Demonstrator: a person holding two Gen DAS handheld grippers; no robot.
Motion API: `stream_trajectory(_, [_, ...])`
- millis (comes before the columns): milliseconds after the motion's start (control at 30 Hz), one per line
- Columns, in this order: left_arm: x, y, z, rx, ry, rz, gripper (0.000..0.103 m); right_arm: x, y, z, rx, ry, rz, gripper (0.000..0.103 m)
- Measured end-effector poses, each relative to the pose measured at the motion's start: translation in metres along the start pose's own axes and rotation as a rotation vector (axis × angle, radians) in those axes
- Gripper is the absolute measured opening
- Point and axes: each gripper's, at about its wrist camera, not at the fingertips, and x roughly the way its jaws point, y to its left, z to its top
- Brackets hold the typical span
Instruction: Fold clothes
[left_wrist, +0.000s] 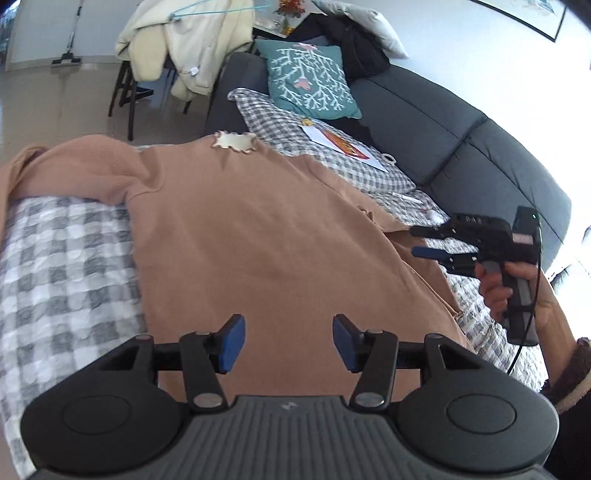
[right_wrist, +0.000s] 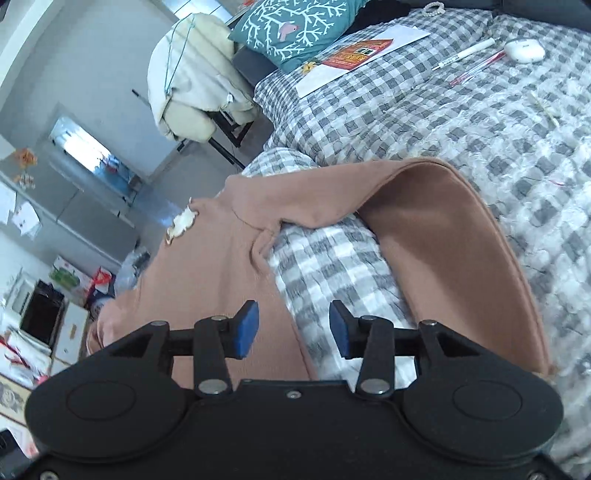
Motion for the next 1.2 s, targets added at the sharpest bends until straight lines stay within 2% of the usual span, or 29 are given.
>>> stream_trajectory(67, [0.016, -0.006, 0.001, 0.031, 0.017, -0.008, 0.053, 0.019, -0.001, 0.008, 0.070, -0.019, 0.036, 0.044])
stream_trajectory(167, [0.041, -0.009, 0.001, 0.042, 0.061, -0.023, 0.053, 0.041, 0.000, 0.013, 0.096, -0.030, 0.023, 0.044])
stream_trajectory(300, [0.056, -0.008, 0.002, 0.031, 0.063, -0.042, 0.053, 0.065, 0.003, 0.017, 0.100, -0.051, 0.002, 0.038])
stream_trajectory(367, [0.058, -0.006, 0.002, 0.025, 0.058, -0.049, 0.053, 0.075, 0.004, 0.017, 0.092, -0.062, 0.004, 0.029])
stream_trajectory(433, [0.058, -0.004, 0.002, 0.019, 0.055, -0.057, 0.053, 0.083, 0.007, 0.017, 0.055, -0.063, -0.005, 0.013])
stream_trajectory(500, [0.058, -0.002, 0.002, 0.015, 0.055, -0.063, 0.053, 0.083, 0.012, 0.016, 0.000, -0.082, -0.032, 0.007])
stream_trajectory(600, [0.056, 0.000, 0.001, 0.009, 0.055, -0.070, 0.052, 0.073, 0.020, 0.020, -0.076, -0.178, -0.143, 0.004])
stream_trajectory(700, [0.055, -0.001, 0.000, 0.013, 0.052, -0.068, 0.053, 0.083, 0.014, 0.020, -0.082, -0.152, -0.173, 0.006])
stream_trajectory(800, [0.050, 0.000, 0.001, 0.007, 0.048, -0.061, 0.052, 0.072, 0.011, 0.024, -0.045, -0.141, -0.157, 0.021])
stream_trajectory(867, [0.045, 0.001, 0.001, 0.003, 0.041, -0.056, 0.052, 0.059, 0.012, 0.027, -0.052, -0.131, -0.153, 0.022])
stream_trajectory(1000, [0.037, 0.005, -0.002, -0.003, 0.034, -0.054, 0.053, 0.034, 0.018, 0.022, -0.132, -0.060, -0.153, 0.023])
stream_trajectory(1067, [0.032, 0.005, -0.005, 0.005, 0.032, -0.047, 0.053, 0.018, 0.020, 0.011, -0.214, -0.014, -0.172, 0.026])
stream_trajectory(1133, [0.029, 0.004, -0.007, 0.017, 0.032, -0.038, 0.053, 0.006, 0.019, 0.000, -0.250, 0.028, -0.170, 0.032])
stream_trajectory(1200, [0.027, 0.003, -0.010, 0.024, 0.031, -0.030, 0.053, -0.006, 0.017, -0.011, -0.273, 0.069, -0.162, 0.034])
